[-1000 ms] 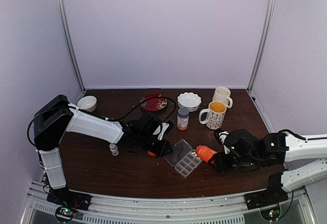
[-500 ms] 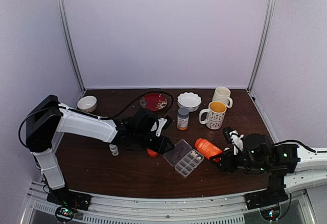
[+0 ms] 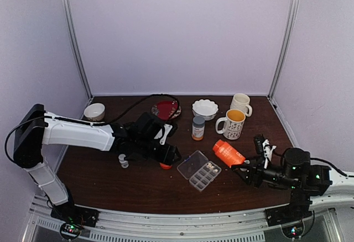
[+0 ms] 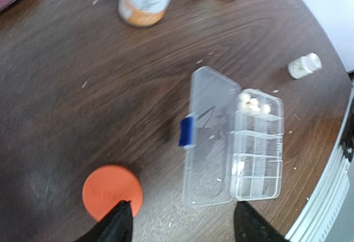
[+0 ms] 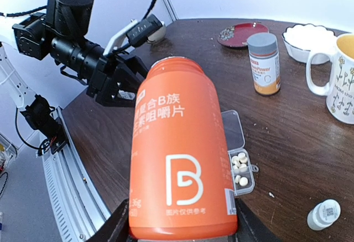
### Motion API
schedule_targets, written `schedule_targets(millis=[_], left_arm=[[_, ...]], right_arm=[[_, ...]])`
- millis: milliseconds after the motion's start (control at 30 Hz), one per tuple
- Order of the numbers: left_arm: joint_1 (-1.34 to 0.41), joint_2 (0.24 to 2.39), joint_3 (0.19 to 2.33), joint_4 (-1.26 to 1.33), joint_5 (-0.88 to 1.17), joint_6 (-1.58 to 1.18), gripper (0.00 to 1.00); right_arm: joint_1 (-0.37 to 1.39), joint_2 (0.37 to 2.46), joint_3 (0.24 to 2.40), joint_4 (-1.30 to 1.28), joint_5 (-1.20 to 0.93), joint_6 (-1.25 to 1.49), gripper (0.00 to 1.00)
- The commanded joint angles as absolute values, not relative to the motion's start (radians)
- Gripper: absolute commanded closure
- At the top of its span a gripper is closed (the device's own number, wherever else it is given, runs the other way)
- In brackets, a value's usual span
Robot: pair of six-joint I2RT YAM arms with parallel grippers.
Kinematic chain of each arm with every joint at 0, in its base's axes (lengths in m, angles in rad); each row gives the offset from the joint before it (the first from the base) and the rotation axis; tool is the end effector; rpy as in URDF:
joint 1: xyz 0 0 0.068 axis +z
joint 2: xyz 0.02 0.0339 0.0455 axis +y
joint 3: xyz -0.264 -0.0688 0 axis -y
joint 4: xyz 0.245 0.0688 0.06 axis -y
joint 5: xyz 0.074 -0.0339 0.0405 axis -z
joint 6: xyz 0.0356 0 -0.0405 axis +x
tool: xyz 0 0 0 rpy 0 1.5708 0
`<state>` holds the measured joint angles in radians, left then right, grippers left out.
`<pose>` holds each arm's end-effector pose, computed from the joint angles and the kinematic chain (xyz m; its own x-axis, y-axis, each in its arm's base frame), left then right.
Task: Sort the pills into containers
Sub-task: Pick up the lid of the pill bottle from the pill bottle.
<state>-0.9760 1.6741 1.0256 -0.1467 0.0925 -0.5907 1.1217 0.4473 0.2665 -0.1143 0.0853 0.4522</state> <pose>0.1964 -0.2962 0.1978 -0.8118 0.2103 -0.5448 0.4922 0.7483 -0.4447 0.0629 0.1235 0.2108 -0.4903 -0.0146 -0.8714 -0.7203 0.5696 0.3958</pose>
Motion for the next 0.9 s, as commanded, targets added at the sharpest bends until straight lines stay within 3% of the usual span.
schedule_targets(millis=[0, 267, 567, 733, 867], left_arm=[[-0.970, 1.656, 1.069, -0.305, -0.035, -0.600, 0.31], [-0.962, 1.708, 1.122, -0.434, -0.107, -0.647, 0.29], [-0.936, 1.795, 1.204, -0.510, -0.119, -0.678, 0.29], [-0.927, 1.815, 1.208, -0.514, -0.104, -0.684, 0.28], [-0.928, 1.841, 1.216, -0.514, -0.085, -0.680, 0.28]], right_arm=[[1.123, 0.362, 0.219, 0.092, 0.043, 0.264, 1.00], [1.124, 0.272, 0.066, 0.512, 0.034, -0.055, 1.00], [1.121, 0.425, 0.252, 0.672, 0.069, -0.297, 1.00], [1.119, 0.424, 0.283, 0.942, 0.154, -0.305, 1.00], [1.119, 0.490, 0.345, 0.971, -0.053, -0.337, 1.00]])
